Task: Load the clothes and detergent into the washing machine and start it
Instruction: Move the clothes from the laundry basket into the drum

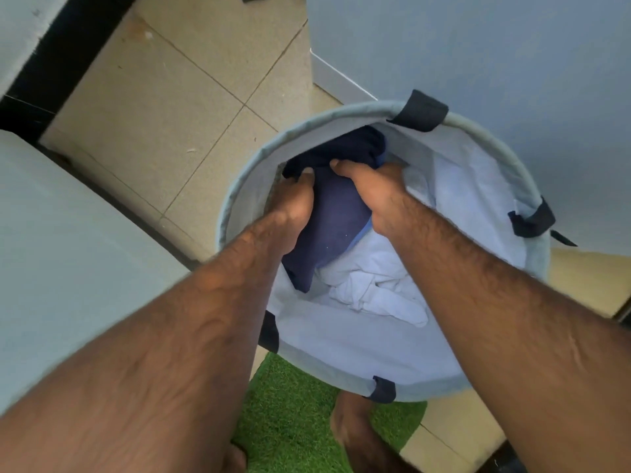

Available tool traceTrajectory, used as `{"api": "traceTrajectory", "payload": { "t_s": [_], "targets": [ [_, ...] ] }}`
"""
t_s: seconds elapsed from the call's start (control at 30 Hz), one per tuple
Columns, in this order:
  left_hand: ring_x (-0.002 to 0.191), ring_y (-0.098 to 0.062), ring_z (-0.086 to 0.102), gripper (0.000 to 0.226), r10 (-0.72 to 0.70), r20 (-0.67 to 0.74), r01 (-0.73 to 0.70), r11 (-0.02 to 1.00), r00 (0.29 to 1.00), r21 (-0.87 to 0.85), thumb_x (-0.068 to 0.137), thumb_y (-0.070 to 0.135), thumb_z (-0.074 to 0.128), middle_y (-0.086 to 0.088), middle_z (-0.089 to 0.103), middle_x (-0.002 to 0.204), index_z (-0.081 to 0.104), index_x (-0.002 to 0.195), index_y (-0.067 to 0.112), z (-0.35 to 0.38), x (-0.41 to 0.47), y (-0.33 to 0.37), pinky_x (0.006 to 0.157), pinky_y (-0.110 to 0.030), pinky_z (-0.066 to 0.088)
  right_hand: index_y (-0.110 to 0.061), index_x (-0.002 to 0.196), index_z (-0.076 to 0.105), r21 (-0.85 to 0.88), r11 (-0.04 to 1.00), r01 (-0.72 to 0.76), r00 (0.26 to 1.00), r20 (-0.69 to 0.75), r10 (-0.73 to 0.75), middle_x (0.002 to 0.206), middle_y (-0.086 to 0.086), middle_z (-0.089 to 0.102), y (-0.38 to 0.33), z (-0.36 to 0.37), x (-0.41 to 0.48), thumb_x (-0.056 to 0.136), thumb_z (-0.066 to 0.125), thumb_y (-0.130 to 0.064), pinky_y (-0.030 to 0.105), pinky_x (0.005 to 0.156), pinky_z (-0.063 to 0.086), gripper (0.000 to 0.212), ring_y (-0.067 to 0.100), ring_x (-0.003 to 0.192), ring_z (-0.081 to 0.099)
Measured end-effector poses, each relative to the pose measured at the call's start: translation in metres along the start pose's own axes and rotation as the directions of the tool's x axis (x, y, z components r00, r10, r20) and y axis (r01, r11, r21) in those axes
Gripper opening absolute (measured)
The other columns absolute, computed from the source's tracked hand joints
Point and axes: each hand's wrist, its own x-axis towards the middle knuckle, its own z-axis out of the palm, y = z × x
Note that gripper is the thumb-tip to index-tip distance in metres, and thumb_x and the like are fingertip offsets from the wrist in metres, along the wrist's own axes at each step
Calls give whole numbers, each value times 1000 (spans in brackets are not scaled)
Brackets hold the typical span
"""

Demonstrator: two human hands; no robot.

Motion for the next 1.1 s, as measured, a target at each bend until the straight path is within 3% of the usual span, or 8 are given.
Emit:
{"api": "traceTrajectory", "payload": {
  "t_s": [0.27,0.37,0.43,0.57,0.67,0.83,0.97,1.1],
  "targets": [
    [120,-31,64,59,101,15,-102,990,995,94,102,57,45,-11,70,132,70,131,12,-16,-96,40,106,-41,48,-16,104,73,92,987,-134,991,1,134,93,7,81,-24,-59,-95,69,89,-36,41,75,66,43,25,82,79],
    [86,-28,73,57,132,25,-134,986,991,102,90,63,58,-8,79,92,78,91,10,-23,-133,57,79,-38,57,-13,107,75,113,977,-182,983,27,180,88,7,82,-34,-87,-133,68,86,-36,41,70,65,47,27,78,80],
    [71,-22,69,53,132,68,-137,989,989,64,85,64,62,-2,74,74,70,71,14,-31,-159,71,75,-39,60,-13,109,76,131,970,-204,979,51,199,91,9,82,-41,-102,-159,67,86,-38,46,75,65,50,30,80,80],
    [89,-23,75,47,110,198,-114,994,974,5,86,61,63,-3,80,93,78,89,16,-48,-218,96,91,-44,60,-12,112,78,159,960,-231,971,102,217,100,13,81,-68,-127,-220,68,83,-39,44,75,63,51,33,88,80],
    [86,-24,75,52,126,164,-121,992,978,-44,73,69,62,-1,79,85,76,79,19,-73,-273,116,92,-51,60,-15,107,79,157,966,-205,972,152,182,99,11,82,-103,-143,-280,79,79,-36,38,72,59,35,31,89,79],
    [75,-28,70,55,163,149,-139,977,975,-162,71,66,64,-17,75,84,67,76,12,-130,-375,155,89,-57,58,-18,108,80,151,981,-118,976,201,86,100,8,82,-169,-161,-395,81,80,-36,37,74,58,32,25,86,80],
    [70,-19,53,41,242,144,-201,947,960,-252,73,64,65,-3,56,76,60,78,24,-185,-457,186,68,-47,50,-17,111,79,134,991,-27,964,267,-10,102,10,82,-223,-166,-492,86,76,-38,39,76,56,33,27,90,80],
    [72,-18,47,35,355,112,-301,893,928,-335,79,58,66,-1,52,79,58,82,24,-250,-527,211,67,-38,39,-17,113,79,136,985,104,940,310,-142,106,12,81,-268,-157,-581,88,74,-38,44,87,57,34,29,97,79]
  ]
}}
